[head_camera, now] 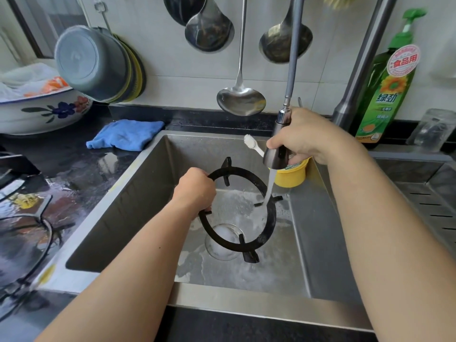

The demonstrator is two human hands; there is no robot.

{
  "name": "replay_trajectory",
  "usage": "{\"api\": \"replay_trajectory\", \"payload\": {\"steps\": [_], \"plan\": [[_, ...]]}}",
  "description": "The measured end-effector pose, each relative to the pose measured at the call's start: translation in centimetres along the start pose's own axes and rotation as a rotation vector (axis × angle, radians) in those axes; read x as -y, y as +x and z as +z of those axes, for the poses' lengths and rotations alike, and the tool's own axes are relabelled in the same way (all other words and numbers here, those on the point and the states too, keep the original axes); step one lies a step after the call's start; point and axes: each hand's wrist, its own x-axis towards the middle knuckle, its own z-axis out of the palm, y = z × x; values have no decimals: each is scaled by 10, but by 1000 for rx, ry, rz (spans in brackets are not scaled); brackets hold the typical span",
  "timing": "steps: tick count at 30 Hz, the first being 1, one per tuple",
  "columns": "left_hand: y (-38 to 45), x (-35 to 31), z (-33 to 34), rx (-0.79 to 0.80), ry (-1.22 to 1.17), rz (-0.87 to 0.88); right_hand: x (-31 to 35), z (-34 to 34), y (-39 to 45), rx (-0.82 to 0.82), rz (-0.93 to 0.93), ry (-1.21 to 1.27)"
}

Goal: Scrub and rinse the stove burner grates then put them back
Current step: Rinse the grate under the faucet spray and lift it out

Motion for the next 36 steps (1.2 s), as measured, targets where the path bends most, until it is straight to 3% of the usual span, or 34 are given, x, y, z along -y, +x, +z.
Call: {"api": "replay_trajectory", "payload": {"steps": [13,18,23,28,32,36], "plan": [[4,1,-3,-73,-89,28,17,1,-21,293,23,142],[3,1,-3,-69,-70,37,10,-9,-19,146,42,-11],[4,2,-3,-72,-75,17,10,-7,-19,216,40,31],[3,1,-3,-47,-56,3,2,2,-2,-31,-1,-44],[2,1,-1,-35,-21,9,-1,12,2,-85,-57,66],[0,0,-1,-27,-30,11,-1,15,3,-117,-81,27]]}}
